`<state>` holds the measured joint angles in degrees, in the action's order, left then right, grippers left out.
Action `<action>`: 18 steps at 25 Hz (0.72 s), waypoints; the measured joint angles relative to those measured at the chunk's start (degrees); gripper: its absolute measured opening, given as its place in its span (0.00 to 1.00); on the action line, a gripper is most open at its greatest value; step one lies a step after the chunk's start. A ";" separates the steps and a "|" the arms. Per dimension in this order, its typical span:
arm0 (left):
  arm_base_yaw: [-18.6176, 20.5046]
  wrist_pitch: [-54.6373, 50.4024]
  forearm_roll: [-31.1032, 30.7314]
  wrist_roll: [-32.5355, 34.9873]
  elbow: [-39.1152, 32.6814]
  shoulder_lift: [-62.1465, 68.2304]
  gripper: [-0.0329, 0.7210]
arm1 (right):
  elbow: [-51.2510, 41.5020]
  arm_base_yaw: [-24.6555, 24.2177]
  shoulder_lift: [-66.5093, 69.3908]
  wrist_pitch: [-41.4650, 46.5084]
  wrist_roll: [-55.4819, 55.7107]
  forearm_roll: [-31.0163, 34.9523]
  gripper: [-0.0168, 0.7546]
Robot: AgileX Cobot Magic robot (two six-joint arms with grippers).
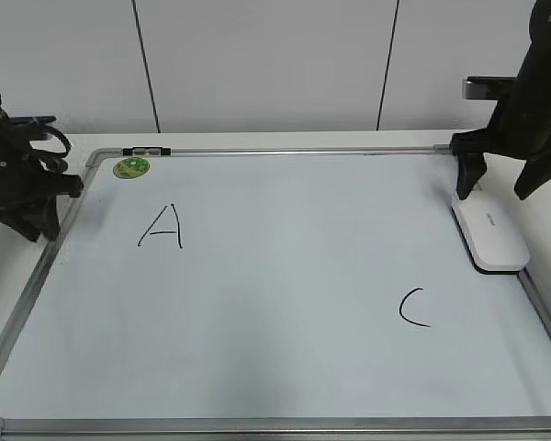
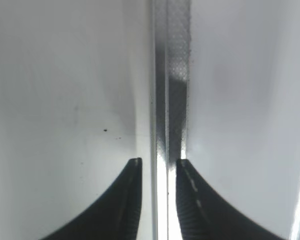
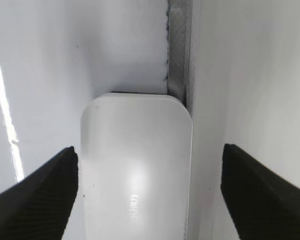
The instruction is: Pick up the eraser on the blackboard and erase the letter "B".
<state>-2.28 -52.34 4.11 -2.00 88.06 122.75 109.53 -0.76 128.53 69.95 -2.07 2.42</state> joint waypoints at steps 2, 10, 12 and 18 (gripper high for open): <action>0.00 -0.10 -0.92 0.00 0.00 -1.59 0.48 | 0.00 0.00 -0.49 0.00 0.00 0.00 0.89; 0.00 -2.07 -1.35 0.00 0.00 -8.35 0.78 | 0.00 0.00 -5.39 0.00 0.37 0.97 0.86; 0.00 -3.20 -1.35 0.00 0.00 -10.21 0.78 | -0.42 0.21 -7.28 0.10 0.49 1.46 0.85; 0.00 -6.07 -3.22 0.00 -0.10 -15.71 0.79 | -5.15 1.57 -15.56 0.20 0.49 1.48 0.82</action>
<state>-2.28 -58.41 0.90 -2.00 87.96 107.05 104.38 0.81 112.97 70.16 -1.58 3.91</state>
